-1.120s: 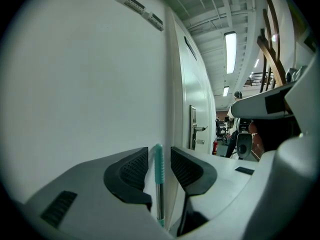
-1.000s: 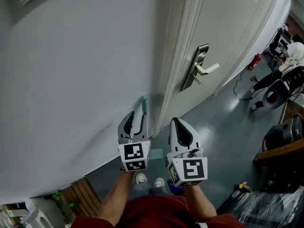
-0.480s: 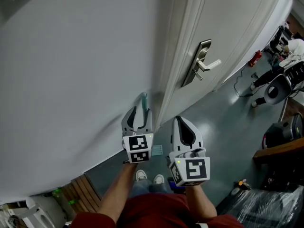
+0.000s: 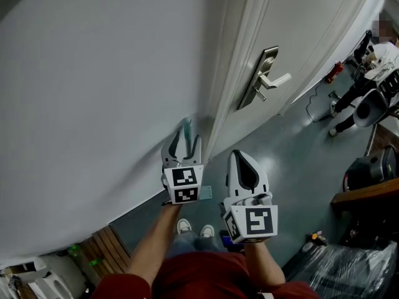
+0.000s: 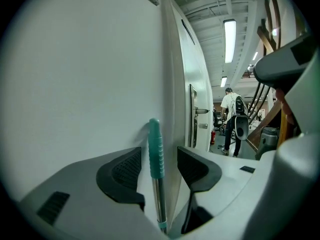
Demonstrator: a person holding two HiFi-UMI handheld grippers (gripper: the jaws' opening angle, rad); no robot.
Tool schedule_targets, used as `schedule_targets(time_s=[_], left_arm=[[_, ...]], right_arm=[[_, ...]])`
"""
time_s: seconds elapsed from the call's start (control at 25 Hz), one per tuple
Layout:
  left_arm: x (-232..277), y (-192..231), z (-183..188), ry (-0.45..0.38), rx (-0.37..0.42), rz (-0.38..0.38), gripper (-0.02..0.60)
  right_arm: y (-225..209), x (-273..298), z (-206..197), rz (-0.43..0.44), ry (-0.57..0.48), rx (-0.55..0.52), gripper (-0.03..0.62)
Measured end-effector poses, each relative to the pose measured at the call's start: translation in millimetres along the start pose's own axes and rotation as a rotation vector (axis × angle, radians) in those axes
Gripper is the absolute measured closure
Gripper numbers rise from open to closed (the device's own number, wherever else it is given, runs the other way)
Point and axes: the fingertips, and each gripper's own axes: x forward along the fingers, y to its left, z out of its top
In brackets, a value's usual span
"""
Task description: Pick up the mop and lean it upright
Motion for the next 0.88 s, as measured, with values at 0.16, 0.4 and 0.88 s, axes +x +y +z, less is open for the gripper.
schedule_targets(time_s=[0.16, 0.4, 0.88], left_arm=[[6, -3, -3, 0.006, 0.011, -0.010, 0.350], [12, 0, -4, 0.012, -0.004, -0.006, 0.350], [17, 2, -6, -0.002, 0.006, 0.003, 0.357]], right_arm=[[1, 1, -1, 0.000, 0.006, -0.003, 0.577], [3, 3, -3, 0.001, 0.011, -0.007, 0.577], [1, 9, -4, 0.005, 0.018, -0.010, 0.577]])
